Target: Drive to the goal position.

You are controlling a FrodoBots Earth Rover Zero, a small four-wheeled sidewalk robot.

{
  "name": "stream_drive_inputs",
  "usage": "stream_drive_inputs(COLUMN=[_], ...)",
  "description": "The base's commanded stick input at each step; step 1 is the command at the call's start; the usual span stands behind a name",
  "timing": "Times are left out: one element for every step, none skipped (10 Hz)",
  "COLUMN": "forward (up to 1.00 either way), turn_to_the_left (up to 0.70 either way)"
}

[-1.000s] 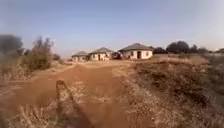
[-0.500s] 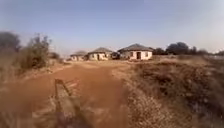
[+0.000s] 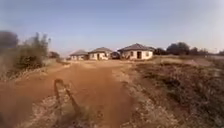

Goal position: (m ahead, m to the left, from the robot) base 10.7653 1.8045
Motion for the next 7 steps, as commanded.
stream_drive_inputs(forward=[0.7, 0.7, 0.7, 0.7, 0.7, 0.7, 0.7], turn_to_the_left=[0.01, 0.0, 0.0, 0.0, 0.0, 0.0, 0.0])
